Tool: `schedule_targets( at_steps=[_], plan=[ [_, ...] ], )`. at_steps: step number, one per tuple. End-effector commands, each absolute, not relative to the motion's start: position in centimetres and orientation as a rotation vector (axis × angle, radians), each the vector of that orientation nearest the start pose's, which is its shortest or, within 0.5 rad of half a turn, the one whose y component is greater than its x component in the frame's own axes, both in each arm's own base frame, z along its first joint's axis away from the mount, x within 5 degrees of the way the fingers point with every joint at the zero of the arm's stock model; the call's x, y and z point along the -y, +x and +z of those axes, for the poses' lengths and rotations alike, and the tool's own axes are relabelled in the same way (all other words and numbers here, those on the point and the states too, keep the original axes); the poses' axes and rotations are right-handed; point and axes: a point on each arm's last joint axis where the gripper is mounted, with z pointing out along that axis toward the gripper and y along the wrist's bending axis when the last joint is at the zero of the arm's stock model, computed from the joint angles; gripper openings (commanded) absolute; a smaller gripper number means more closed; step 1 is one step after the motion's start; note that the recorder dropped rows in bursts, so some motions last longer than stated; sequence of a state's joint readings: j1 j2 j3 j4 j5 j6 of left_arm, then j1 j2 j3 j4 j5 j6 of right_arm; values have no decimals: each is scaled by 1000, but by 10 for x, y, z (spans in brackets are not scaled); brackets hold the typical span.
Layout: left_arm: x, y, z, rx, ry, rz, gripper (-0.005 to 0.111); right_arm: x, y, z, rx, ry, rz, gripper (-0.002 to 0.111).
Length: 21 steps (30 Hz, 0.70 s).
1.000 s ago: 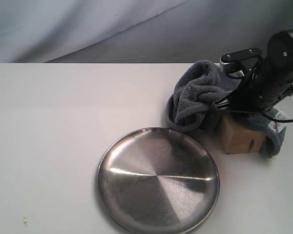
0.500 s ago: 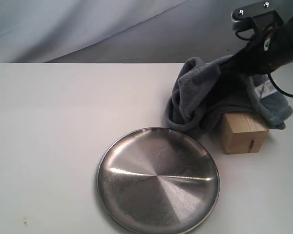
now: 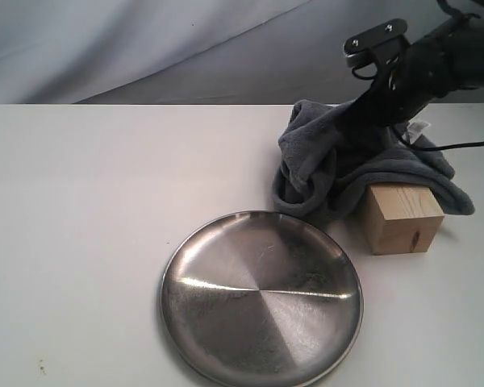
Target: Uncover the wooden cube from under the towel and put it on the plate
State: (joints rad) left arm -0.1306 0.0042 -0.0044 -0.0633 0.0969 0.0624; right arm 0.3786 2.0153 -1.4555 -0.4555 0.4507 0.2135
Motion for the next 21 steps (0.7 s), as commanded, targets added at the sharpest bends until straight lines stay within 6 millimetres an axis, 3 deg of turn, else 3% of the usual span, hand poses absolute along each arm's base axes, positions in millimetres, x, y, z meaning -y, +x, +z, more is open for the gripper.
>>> schedule_targets(
  at_steps=[1,9,16,21],
  plan=[
    [8,56,205,-1567,101,-110,0,-145,425,184,-2417,-585,-175,4],
    [8,56,205,-1567,101,-110,0,-146,419,203,-2417,-493,-95,52],
    [8,56,205,-1567,101,-110,0,-137,390,242,-2564,-363,-55,52],
    [8,56,205,-1567,101,-110,0,-140,360,248,-2671,-426,-9,52]
  ],
)
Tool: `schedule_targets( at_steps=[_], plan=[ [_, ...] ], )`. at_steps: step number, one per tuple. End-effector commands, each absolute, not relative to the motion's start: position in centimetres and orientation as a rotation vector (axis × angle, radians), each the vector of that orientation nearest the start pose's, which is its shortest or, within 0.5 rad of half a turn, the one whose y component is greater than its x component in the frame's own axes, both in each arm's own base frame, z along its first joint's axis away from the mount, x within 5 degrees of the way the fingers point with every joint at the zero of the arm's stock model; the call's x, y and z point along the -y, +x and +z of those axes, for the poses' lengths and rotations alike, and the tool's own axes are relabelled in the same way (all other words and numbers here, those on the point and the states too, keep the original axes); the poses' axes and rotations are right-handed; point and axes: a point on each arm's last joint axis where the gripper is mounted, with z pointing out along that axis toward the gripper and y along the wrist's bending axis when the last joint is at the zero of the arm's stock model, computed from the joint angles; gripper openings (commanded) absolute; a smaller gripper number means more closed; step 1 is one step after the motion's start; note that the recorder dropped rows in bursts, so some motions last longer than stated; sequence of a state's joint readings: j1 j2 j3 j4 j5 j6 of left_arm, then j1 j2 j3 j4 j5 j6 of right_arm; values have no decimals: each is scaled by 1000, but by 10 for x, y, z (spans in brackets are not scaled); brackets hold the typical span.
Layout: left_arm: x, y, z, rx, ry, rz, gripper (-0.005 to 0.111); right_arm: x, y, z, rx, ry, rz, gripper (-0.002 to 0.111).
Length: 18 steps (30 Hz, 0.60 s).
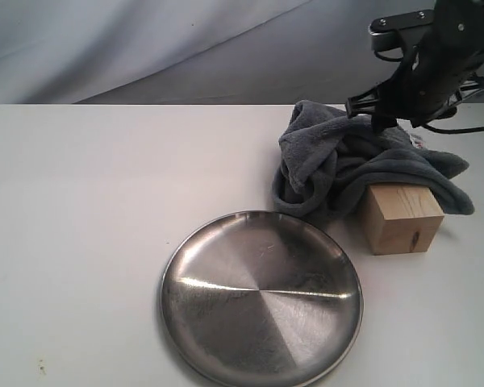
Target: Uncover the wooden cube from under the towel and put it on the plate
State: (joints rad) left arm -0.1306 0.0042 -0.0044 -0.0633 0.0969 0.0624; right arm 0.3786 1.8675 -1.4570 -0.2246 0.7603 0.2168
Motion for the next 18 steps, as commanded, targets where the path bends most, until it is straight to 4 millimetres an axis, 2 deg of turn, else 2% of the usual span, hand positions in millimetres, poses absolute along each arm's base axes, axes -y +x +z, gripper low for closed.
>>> schedule_targets(
  at_steps=[1,8,11,18],
  plan=[
    [8,56,205,-1567,101,-110,0,-141,354,245,-2677,-454,-7,52],
    [8,56,205,-1567,101,-110,0,-136,331,210,-2796,-474,-8,52],
    [8,56,205,-1567,101,-110,0,-135,326,197,-2784,-479,13,52],
    [8,56,205,-1567,101,-110,0,-140,337,199,-2621,-474,67,47]
  ],
)
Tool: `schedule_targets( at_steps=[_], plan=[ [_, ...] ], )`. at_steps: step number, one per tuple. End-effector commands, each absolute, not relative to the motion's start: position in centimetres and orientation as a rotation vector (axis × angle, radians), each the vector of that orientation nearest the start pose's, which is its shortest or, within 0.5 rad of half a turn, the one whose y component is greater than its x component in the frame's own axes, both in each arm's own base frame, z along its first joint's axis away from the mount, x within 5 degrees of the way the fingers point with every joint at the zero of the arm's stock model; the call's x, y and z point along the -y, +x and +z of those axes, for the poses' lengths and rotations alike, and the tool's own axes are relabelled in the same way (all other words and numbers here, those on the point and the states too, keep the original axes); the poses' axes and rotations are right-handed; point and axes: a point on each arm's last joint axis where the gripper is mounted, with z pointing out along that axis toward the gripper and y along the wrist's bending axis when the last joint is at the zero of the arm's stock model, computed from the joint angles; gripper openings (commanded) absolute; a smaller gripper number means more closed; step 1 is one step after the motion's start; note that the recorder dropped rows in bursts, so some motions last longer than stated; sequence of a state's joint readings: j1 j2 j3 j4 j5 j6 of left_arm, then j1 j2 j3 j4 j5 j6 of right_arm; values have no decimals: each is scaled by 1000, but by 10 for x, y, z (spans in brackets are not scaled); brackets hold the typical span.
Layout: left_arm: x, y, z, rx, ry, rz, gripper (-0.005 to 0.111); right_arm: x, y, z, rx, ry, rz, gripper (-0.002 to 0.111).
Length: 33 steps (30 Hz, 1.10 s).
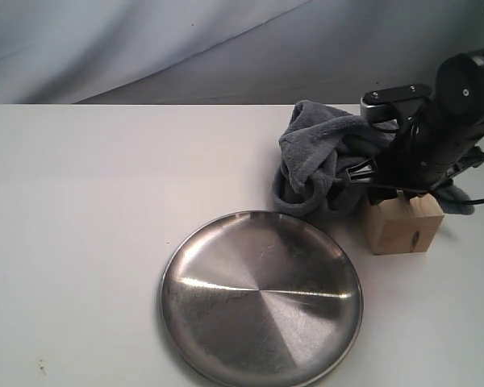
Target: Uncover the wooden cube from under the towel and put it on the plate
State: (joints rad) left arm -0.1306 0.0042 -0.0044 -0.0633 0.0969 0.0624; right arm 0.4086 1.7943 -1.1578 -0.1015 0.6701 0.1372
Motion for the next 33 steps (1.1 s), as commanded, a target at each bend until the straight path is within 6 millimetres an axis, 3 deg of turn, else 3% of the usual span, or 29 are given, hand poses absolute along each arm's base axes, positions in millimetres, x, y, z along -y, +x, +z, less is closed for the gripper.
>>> schedule_targets(
  at_steps=[1,7,14,19,26,30,33],
  plan=[
    [8,56,205,-1567,101,-110,0,-141,339,200,-2598,-466,78,47],
    [8,56,205,-1567,101,-110,0,-138,349,196,-2535,-431,63,47],
    [8,56,205,-1567,101,-110,0,-102,372,185,-2506,-271,16,47],
    [8,56,205,-1567,101,-110,0,-90,367,188,-2570,-238,-19,47],
    [8,56,205,-1567,101,-110,0,-114,340,229,-2551,-278,63,48],
    [8,56,205,-1567,101,-110,0,-128,324,239,-2584,-347,60,65],
    [8,56,205,-1567,101,-110,0,-131,317,233,-2661,-363,31,79]
  ],
)
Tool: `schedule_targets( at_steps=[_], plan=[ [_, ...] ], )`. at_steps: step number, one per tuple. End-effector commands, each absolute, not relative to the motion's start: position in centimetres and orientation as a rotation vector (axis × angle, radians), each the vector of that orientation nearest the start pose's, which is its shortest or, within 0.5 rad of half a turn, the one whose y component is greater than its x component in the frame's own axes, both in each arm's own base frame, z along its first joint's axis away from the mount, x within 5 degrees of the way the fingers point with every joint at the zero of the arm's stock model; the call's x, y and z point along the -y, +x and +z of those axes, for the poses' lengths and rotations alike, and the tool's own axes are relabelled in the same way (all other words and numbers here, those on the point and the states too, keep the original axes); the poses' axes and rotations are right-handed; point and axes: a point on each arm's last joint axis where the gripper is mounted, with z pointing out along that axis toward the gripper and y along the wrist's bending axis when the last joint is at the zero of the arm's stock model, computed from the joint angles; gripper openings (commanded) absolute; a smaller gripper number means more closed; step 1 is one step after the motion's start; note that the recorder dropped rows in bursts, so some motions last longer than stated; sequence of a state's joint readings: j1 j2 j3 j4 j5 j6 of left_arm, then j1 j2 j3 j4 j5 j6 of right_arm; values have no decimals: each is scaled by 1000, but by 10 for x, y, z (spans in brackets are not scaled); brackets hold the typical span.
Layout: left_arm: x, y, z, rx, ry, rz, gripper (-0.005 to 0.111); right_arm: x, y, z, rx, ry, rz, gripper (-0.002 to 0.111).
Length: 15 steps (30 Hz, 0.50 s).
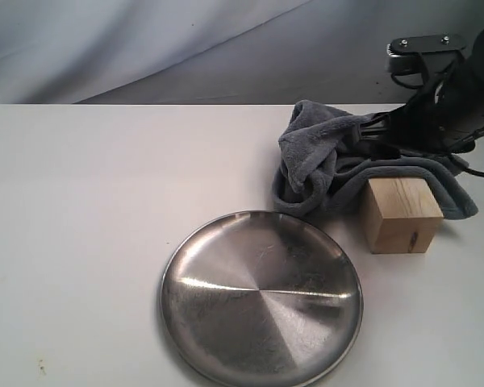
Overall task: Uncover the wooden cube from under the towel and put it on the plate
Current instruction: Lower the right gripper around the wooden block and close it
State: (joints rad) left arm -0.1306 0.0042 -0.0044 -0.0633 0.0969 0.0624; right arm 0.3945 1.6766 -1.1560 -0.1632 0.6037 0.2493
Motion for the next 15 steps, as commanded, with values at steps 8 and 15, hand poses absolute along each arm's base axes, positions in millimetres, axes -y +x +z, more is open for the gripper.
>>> schedule_targets(
  at_steps=[8,15],
  plan=[
    [8,56,205,-1567,101,-110,0,-133,322,208,-2762,-237,18,86],
    [8,56,205,-1567,101,-110,0,-131,321,192,-2797,-260,-29,86]
  ],
)
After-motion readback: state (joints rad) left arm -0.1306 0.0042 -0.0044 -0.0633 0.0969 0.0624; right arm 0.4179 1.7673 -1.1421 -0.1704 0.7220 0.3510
